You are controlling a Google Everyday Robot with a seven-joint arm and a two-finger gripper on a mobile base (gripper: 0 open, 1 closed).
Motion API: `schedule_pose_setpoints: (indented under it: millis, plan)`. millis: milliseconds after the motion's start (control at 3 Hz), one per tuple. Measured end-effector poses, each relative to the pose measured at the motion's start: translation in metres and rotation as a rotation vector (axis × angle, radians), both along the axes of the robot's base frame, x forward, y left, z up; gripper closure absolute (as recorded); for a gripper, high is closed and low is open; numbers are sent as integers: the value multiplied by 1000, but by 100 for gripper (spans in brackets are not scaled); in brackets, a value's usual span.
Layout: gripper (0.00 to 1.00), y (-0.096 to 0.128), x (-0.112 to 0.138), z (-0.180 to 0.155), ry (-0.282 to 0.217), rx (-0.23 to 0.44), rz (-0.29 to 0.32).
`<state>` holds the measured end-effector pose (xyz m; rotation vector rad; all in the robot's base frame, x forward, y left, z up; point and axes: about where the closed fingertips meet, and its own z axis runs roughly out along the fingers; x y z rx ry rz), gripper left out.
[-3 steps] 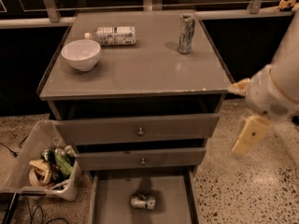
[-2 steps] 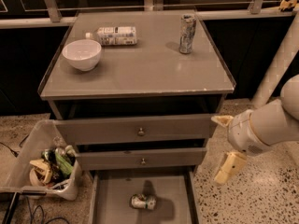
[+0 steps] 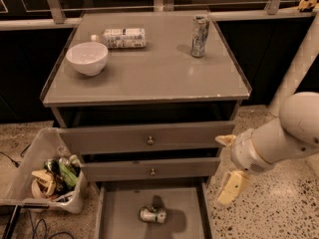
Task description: Pick 7up can from bottom drawer and place on counter
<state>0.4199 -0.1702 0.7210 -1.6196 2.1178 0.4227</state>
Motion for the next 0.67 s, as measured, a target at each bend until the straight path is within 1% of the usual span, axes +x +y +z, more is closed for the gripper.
schedule_pose_setpoints:
  millis: [333, 667]
  plan:
    - [0, 14, -8, -75, 93, 34, -12]
    - [0, 13, -17, -148, 108, 37, -50]
